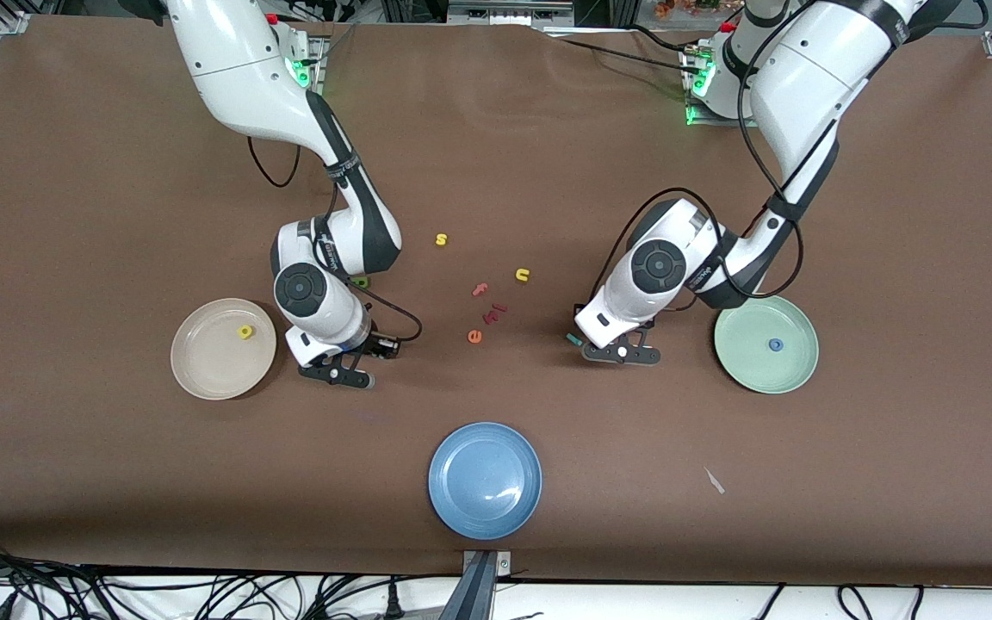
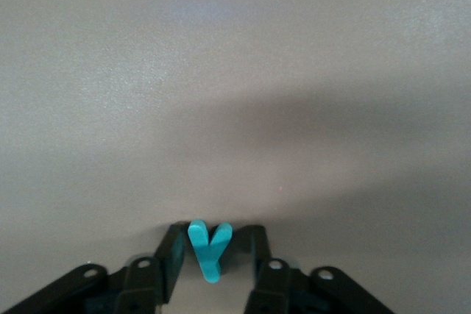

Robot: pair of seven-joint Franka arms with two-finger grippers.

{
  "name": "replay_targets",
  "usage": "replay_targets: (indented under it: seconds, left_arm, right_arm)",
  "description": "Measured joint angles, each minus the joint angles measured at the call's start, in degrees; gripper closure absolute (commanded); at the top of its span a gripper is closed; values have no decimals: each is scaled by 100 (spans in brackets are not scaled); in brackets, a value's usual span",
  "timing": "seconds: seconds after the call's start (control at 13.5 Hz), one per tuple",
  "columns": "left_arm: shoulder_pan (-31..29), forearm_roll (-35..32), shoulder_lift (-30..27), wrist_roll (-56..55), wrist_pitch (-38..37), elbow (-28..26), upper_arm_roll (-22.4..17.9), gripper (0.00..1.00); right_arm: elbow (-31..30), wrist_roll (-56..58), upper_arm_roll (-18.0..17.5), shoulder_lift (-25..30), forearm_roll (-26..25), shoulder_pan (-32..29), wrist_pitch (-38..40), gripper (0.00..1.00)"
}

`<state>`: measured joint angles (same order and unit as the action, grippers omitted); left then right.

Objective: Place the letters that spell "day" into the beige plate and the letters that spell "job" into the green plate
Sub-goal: 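Place the cyan y on the white plate while the left gripper grasps the pink p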

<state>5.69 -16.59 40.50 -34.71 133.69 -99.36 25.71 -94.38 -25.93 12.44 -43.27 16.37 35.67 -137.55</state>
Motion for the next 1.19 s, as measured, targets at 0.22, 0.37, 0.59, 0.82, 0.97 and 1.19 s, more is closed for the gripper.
replay_targets:
  seconds: [0.22,0.37,0.59,0.82,0.97,1.19]
  left_arm:
    - [40,-78,96,-101,220,-1,-17,33]
    - [39,-159,128,-115,241,-1,-33,34]
    - [35,-352,150,-132,241,-1,-39,34]
    - [34,-379,158,-135,241,-67,-43,34]
    - [34,-379,162,-135,241,-115,-44,35]
    - [32,-379,187,-135,241,-124,-50,35]
  right_arm:
    - [3,-8,1,-2,0,-1,-1,83]
    - [5,-9,1,-2,0,-1,-1,91]
    - [16,-9,1,-3,0,-1,-1,100]
    - [213,27,37,-3,-3,-9,252,100]
    - [346,302,157,31,-4,-20,609,100]
    - [262,1024,409,180,-5,-39,909,100]
